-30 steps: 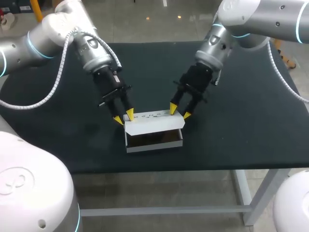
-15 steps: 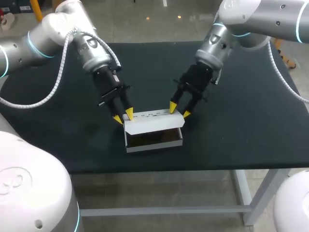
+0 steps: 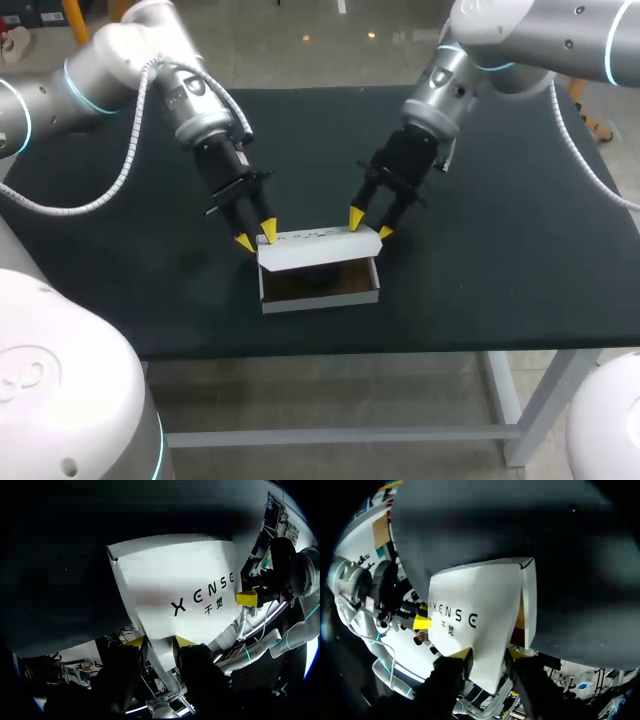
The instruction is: Assemble the packaging by folding the flat box into shape, placing the metal phone stand inside, and closing the box properly
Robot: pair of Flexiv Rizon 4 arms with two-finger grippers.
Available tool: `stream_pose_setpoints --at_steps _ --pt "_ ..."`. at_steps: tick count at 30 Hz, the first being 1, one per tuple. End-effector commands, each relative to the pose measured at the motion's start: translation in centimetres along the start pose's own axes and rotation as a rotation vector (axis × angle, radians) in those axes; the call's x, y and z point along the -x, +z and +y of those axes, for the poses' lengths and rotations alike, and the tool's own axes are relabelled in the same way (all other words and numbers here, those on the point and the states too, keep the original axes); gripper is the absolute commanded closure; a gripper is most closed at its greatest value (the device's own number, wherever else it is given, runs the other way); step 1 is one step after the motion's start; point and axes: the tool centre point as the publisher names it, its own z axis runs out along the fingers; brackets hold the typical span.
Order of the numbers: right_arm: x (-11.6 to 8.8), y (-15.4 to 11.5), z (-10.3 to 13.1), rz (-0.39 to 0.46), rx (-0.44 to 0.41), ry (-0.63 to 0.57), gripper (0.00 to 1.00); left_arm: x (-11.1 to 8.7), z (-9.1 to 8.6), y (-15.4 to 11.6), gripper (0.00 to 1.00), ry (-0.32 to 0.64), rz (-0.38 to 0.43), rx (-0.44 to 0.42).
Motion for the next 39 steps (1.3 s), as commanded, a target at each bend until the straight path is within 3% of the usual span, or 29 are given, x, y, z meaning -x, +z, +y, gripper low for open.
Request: stream_pose_setpoints --at_steps 1,21,39 --pt "-0.8 0.0 0.5 -0.004 -0.014 0.0 0.55 -0.7 -0.9 -0.1 0.66 -0.005 -0.006 0.038" --pt "-1.3 0.0 1.0 -0.011 -0.023 0.007 0.54 -1.1 -1.3 -1.0 0.64 -0.017 0.048 0.066" --pt "-2.0 -0.1 1.5 -0.017 -0.031 0.008 0.55 -1.8 -1.7 -1.5 0.69 -0.02 0.065 0.075"
